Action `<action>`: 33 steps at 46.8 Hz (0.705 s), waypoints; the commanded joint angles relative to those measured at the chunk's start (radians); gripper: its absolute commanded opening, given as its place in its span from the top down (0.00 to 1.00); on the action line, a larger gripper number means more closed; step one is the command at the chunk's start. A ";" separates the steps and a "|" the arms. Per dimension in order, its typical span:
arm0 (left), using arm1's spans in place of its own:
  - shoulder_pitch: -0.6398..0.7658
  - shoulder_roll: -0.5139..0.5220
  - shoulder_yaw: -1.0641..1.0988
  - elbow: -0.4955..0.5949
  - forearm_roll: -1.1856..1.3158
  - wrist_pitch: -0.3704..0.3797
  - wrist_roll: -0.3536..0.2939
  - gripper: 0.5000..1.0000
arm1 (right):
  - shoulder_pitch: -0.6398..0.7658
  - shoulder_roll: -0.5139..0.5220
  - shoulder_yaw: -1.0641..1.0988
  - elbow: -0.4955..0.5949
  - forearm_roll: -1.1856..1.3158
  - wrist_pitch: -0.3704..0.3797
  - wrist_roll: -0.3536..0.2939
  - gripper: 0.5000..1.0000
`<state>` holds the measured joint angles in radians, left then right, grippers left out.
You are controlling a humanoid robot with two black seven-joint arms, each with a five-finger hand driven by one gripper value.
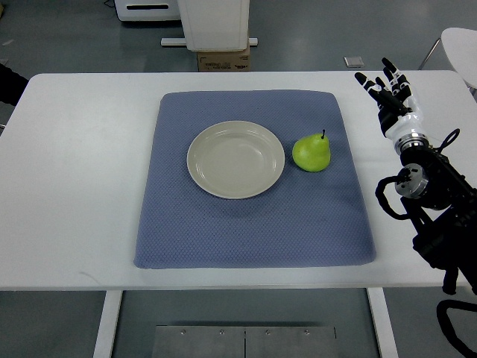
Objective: Place pear on plate with right hand
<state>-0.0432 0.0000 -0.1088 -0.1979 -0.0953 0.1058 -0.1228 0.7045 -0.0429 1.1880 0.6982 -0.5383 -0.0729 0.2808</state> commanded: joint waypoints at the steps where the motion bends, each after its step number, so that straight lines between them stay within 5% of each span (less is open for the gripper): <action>1: 0.000 0.000 0.001 0.000 0.000 0.000 0.000 0.00 | 0.001 0.000 -0.002 0.000 0.000 -0.001 -0.002 0.00; 7: 0.000 0.000 0.000 0.000 0.000 0.000 0.000 0.00 | 0.001 -0.002 -0.041 0.000 0.000 -0.005 0.015 0.00; 17: 0.002 0.000 0.001 0.000 0.000 0.000 0.000 0.00 | 0.000 0.001 -0.064 -0.003 0.001 -0.041 0.156 0.00; 33: 0.000 0.000 0.000 0.000 0.000 0.000 0.000 0.00 | 0.004 0.006 -0.096 -0.002 0.003 -0.039 0.138 0.00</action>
<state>-0.0428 0.0000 -0.1082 -0.1978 -0.0953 0.1060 -0.1228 0.7050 -0.0353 1.1066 0.6971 -0.5349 -0.1127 0.4240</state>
